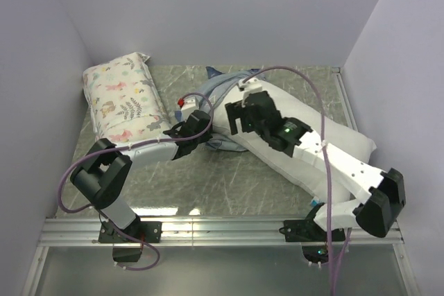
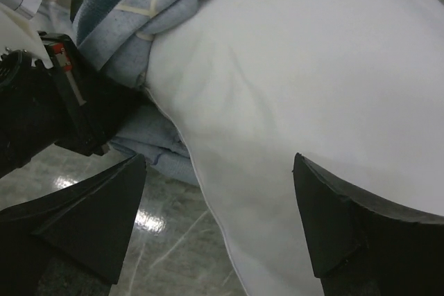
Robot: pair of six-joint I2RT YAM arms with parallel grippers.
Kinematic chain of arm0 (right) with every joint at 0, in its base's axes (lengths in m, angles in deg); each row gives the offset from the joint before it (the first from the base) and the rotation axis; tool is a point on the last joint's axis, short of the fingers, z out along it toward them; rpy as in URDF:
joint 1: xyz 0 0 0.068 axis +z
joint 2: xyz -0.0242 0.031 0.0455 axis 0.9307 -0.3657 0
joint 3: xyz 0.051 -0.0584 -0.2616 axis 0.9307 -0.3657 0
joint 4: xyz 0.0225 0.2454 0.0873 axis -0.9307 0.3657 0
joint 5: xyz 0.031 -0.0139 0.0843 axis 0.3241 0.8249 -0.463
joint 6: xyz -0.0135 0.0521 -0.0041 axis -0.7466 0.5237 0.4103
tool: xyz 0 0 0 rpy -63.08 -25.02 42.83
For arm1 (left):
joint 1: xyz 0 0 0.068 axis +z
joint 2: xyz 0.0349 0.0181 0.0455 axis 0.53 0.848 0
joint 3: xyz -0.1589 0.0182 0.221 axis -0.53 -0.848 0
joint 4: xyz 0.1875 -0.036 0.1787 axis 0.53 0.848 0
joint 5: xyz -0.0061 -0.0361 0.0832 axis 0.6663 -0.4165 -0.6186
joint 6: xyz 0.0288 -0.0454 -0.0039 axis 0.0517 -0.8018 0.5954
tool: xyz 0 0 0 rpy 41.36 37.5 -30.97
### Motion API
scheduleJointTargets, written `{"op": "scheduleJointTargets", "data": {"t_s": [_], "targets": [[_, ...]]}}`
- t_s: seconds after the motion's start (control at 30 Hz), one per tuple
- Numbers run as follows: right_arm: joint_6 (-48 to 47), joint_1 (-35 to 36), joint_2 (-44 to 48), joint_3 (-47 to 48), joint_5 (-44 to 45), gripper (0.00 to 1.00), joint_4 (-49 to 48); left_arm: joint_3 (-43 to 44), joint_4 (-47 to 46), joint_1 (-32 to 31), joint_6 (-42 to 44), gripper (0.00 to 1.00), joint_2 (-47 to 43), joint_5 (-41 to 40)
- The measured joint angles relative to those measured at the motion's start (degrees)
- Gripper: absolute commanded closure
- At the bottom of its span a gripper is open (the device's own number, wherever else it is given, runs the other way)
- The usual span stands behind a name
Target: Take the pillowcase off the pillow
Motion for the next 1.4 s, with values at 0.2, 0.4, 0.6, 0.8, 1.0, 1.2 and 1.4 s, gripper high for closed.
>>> {"op": "scheduleJointTargets", "data": {"t_s": [0.2, 0.4, 0.6, 0.8, 1.0, 1.2, 1.4], "targets": [[-3.34, 4.76, -9.94, 0.26, 9.38, 0.01, -2.86, 0.00, 0.04, 0.00, 0.02, 1.00, -0.09, 0.02], [-4.33, 4.85, -18.01, -0.26, 17.92, 0.15, -5.20, 0.00, 0.20, 0.59, 0.02, 0.99, -1.60, 0.63], [-3.52, 4.52, -21.20, 1.79, 22.47, 1.00, -3.98, 0.15, 0.42, 2.25, 0.24, 1.00, -3.41, 2.69], [0.33, 0.72, -17.05, 2.89, 17.49, 1.00, -1.03, 2.45, 0.59, 6.47, 0.17, 1.00, -3.19, 5.88], [1.62, -4.00, -6.93, 2.86, 10.67, 1.00, 3.30, 8.15, 0.37, 13.62, -0.28, 1.00, -0.59, 8.50], [2.51, -9.03, 2.03, 1.46, 4.96, 1.00, 6.43, 13.44, 2.05, 16.63, -0.24, 1.00, 3.69, 6.99], [4.94, -16.17, 7.87, 1.11, -2.51, 1.00, 8.83, 13.79, 2.69, 16.76, -0.22, 0.99, 5.62, 7.15]]}}
